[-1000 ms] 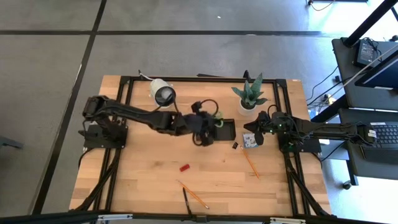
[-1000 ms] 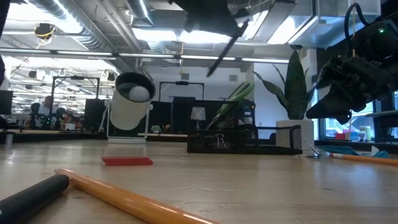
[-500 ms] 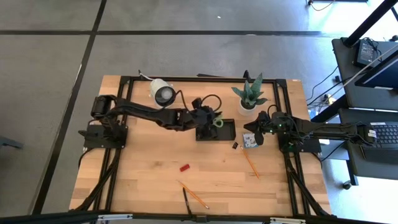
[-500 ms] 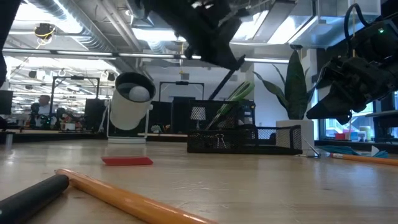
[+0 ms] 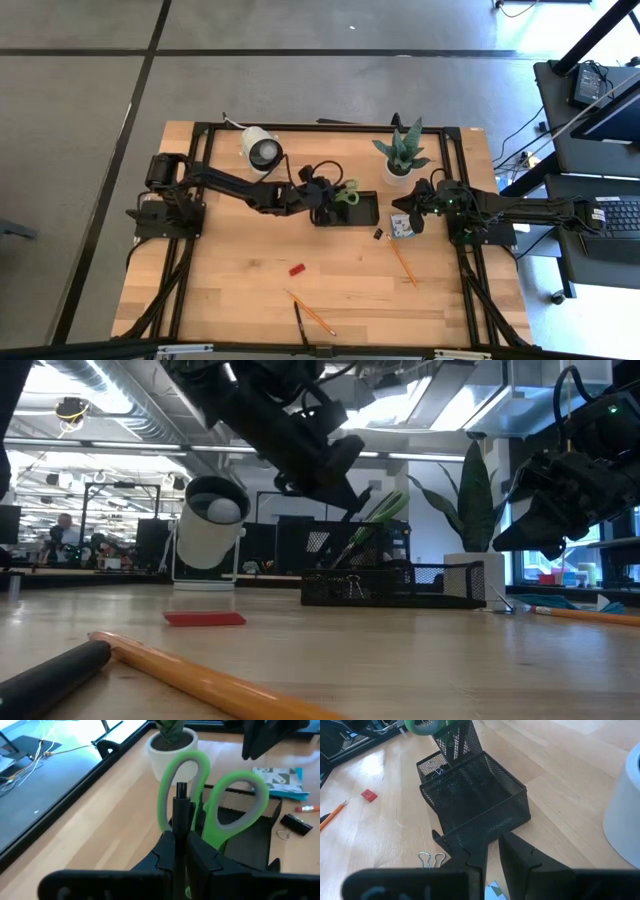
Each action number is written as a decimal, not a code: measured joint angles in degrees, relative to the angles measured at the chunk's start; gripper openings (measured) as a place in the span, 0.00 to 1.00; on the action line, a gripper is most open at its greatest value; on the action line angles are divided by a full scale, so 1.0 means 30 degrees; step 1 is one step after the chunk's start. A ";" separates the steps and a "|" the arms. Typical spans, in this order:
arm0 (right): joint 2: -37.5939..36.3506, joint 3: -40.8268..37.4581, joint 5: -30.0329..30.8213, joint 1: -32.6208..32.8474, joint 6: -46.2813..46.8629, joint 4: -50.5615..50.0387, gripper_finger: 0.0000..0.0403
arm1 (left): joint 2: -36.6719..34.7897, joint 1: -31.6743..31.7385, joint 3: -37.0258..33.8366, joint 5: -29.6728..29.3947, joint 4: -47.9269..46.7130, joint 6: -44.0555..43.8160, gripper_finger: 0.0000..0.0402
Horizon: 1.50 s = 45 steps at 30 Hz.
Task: Pick and place office supplies into organizer
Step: Put the top black pen in the desk organizer, then put the red eraser in the desk organizer
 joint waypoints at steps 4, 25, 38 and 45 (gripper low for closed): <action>0.0000 0.0000 0.0006 0.0003 -0.0003 0.0007 0.13 | 0.0102 0.0002 -0.0091 -0.0234 -0.0054 -0.0169 0.07; 0.0007 0.0000 0.0000 0.0005 0.0012 0.0029 0.13 | 0.0092 0.0002 0.0376 -0.0219 0.0076 0.0692 0.23; 0.0000 0.0003 0.0007 0.0000 -0.0051 0.0000 0.13 | -0.2532 -0.2302 0.0390 0.5255 -0.1625 0.2600 0.28; 0.0004 0.0000 0.0007 0.0005 -0.0075 0.0007 0.13 | -0.2965 -0.5047 0.0390 0.6592 -0.3830 0.1873 0.27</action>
